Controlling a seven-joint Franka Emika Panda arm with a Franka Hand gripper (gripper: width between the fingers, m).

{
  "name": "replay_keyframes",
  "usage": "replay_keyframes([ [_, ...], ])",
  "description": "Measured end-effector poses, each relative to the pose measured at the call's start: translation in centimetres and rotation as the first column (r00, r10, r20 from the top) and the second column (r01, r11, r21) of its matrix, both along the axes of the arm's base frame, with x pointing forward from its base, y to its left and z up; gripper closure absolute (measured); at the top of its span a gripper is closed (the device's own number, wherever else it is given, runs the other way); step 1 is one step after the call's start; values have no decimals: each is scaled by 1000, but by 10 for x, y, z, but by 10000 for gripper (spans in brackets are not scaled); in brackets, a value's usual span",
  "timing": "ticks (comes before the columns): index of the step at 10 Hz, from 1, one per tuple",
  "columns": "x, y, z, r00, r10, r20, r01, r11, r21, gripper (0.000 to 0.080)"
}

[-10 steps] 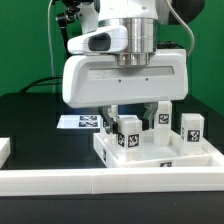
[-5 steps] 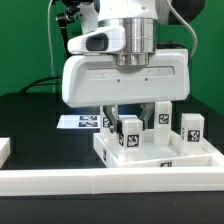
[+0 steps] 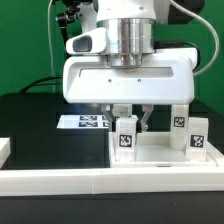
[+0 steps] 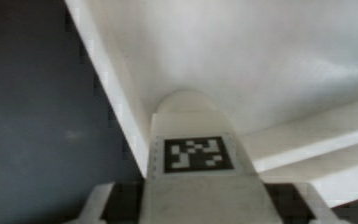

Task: Assemble square table

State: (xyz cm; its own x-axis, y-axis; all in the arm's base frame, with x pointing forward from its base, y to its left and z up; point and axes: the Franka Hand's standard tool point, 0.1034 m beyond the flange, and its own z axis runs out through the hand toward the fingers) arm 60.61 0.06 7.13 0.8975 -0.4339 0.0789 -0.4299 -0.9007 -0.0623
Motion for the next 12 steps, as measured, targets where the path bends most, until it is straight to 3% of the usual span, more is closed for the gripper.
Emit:
replay_keyframes([
  [4, 0, -5, 0, 997, -73, -3, 73, 997, -3, 505],
  [6, 0, -5, 0, 998, -60, -2, 60, 998, -6, 223],
  [9, 1, 2, 4, 992, 123, 1, -123, 992, -37, 166],
  [12, 1, 2, 3, 990, 140, -2, -140, 989, -37, 151],
])
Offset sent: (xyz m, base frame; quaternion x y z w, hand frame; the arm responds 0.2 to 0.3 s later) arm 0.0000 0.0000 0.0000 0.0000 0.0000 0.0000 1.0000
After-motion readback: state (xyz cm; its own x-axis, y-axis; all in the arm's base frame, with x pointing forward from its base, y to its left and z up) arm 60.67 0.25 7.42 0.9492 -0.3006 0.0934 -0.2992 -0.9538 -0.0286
